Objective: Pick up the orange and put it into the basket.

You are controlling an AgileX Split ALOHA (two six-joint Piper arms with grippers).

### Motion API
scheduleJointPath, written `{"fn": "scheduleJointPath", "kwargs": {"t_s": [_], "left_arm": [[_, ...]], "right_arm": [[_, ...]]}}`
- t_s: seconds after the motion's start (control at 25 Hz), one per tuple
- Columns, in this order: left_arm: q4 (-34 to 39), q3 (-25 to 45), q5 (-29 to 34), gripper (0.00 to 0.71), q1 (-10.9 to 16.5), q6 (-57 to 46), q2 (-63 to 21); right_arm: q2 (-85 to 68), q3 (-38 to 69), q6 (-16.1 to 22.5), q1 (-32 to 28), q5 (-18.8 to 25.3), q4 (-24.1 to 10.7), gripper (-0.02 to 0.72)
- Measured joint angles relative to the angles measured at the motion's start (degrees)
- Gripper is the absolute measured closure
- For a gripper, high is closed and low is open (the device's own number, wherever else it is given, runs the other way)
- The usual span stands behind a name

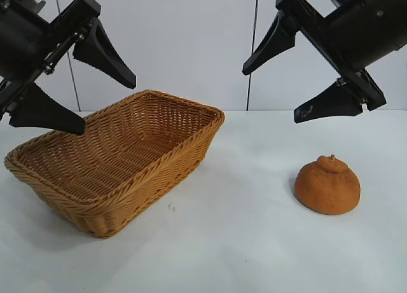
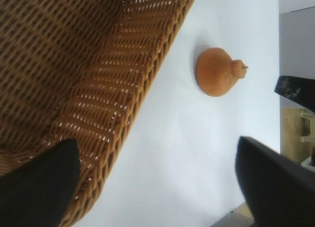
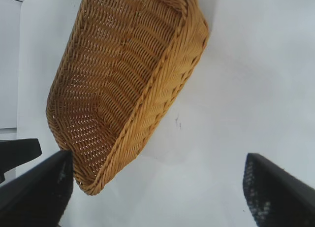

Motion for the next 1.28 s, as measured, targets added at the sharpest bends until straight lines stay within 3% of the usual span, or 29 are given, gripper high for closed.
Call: {"fn": "scheduleJointPath", "kwargs": {"t_s": [0.52,0.68,0.84,1.12,1.28], "left_arm": [[-0.1,0.0,-3.7,0.098,0.0,0.0,0.0],[1.0,0.0,-3.1,0.098,1.7,-0.5,-0.9],[8.8,0.0,-1.9,0.098,4.8,-7.8,-4.7],[29.5,0.2,4.2,0.098,4.9,-36.5,-10.7],[37.1,1.6,5.1,0.098,4.4,-49.1,-11.2]], "right_arm": [[0.0,0.0,0.0,0.0,-0.1,0.0,0.063],[0.0,0.0,0.0,0.0,-0.1,0.0,0.063],[0.0,0.0,0.0,0.0,-0.1,0.0,0.063],[0.0,0.0,0.0,0.0,-0.1,-0.1,0.063],[0.0,0.0,0.0,0.0,-0.1,-0.1,0.063]]}}
